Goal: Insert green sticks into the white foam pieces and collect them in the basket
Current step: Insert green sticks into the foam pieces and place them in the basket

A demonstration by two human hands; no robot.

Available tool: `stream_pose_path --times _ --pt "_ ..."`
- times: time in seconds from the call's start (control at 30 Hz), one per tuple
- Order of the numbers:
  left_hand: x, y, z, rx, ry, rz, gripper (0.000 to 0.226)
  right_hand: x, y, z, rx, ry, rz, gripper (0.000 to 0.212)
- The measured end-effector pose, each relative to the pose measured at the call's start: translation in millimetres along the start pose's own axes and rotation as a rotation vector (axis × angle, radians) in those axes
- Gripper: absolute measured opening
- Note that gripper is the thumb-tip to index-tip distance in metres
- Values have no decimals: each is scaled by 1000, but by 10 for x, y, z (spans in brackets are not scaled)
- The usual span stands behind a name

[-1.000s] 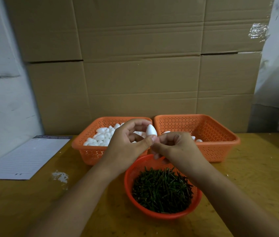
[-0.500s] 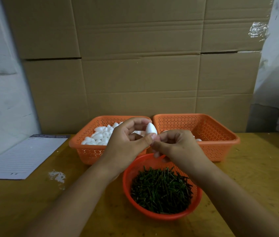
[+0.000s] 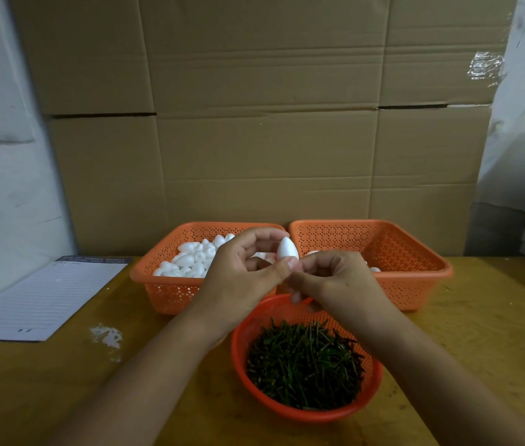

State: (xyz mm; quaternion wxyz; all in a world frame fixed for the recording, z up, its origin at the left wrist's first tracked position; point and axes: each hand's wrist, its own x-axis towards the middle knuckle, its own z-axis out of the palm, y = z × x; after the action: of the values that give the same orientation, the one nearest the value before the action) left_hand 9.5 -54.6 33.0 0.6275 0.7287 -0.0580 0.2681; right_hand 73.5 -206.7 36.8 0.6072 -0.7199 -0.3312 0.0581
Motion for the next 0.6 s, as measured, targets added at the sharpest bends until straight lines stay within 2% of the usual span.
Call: stream_pose_path --times 0.23,0.37,0.47,0.6 --pt "10 3 -11 -65 21 -42 29 -6 -7 -7 39 -15 27 13" --pt "3 13 -20 -83 17 -73 38 -13 -25 -11 62 -7 29 12" --pt "-1 6 -15 -78 19 -68 33 -16 -34 -12 51 15 19 12" --pt "-6 13 -10 -68 27 -69 42 -21 -47 -20 37 22 12 15"
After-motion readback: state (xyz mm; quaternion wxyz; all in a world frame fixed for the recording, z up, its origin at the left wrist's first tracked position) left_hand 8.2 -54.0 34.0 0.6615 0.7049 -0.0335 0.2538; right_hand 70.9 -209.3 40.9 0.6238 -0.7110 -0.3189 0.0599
